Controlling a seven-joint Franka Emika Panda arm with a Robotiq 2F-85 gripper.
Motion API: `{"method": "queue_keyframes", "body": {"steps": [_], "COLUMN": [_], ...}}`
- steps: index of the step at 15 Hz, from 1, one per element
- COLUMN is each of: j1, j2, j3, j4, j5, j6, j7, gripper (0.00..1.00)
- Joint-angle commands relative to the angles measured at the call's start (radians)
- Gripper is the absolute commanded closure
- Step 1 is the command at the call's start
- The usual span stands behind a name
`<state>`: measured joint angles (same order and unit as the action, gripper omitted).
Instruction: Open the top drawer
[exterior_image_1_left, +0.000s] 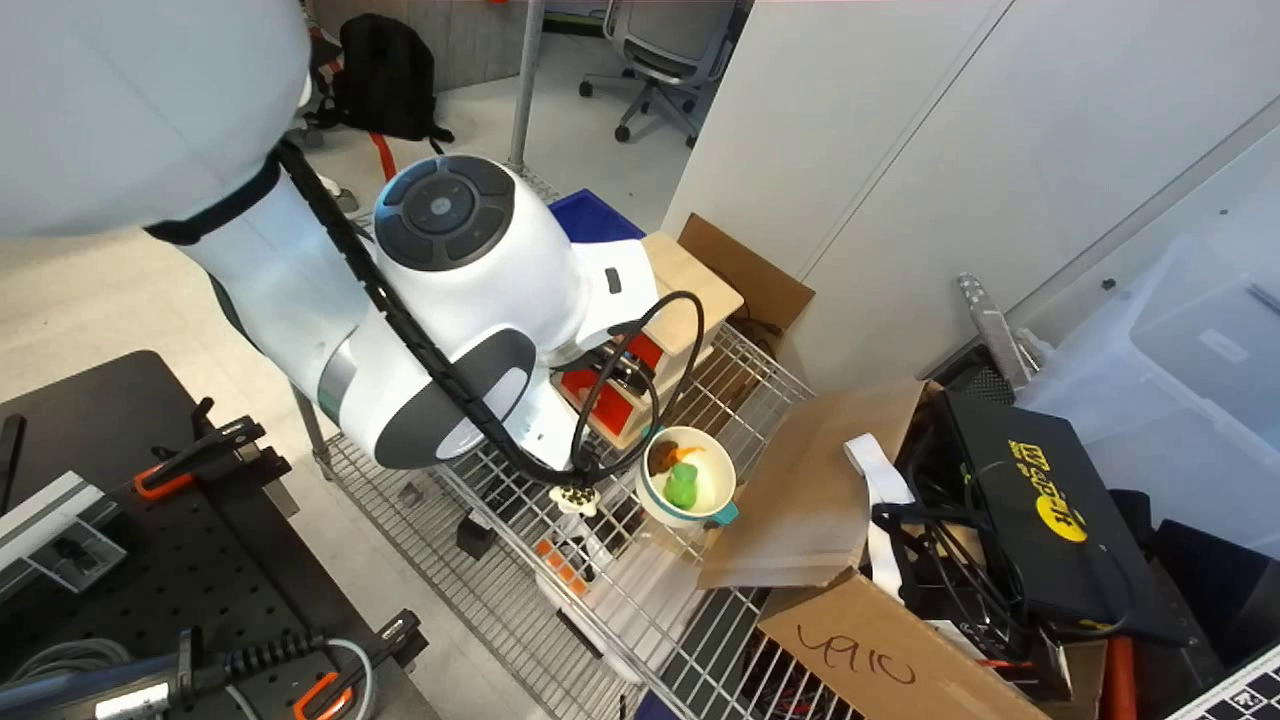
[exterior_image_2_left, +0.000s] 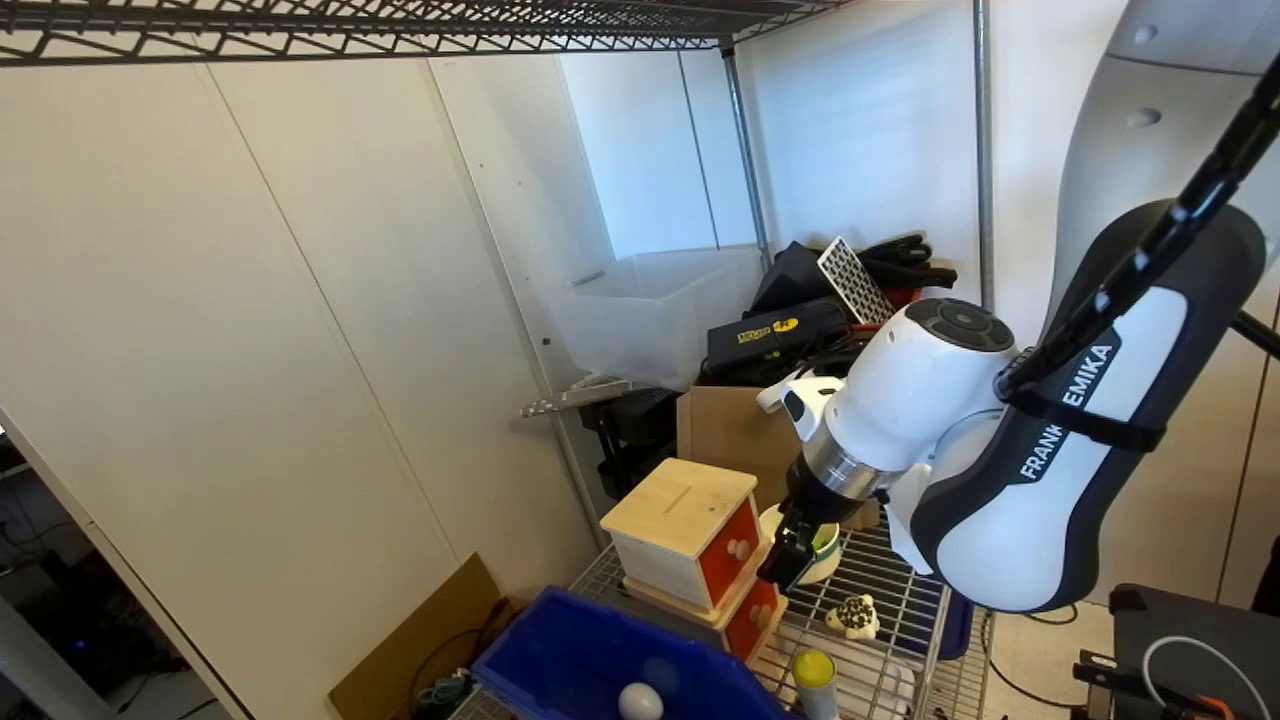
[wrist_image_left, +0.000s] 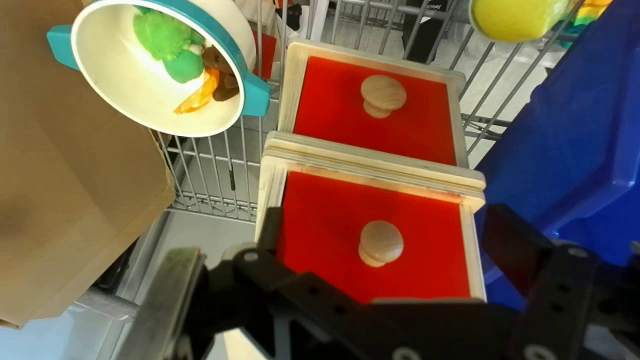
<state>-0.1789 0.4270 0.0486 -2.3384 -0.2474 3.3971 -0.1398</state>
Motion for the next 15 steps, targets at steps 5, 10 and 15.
{"method": "queue_keyframes", "body": {"steps": [5, 10, 15], "j1": [-0.043, 0.003, 0.043], "j2": [-0.03, -0.025, -0.021], "j3": [0.052, 0.016, -0.027], "j4": [-0.02, -0.019, -0.019], "j5": [0.016, 0.057, 0.083], "j6": [-0.027, -0.011, 0.018], "j7": [0.122, 0.127, 0.092], "gripper": [0.0, 0.0, 0.0]}}
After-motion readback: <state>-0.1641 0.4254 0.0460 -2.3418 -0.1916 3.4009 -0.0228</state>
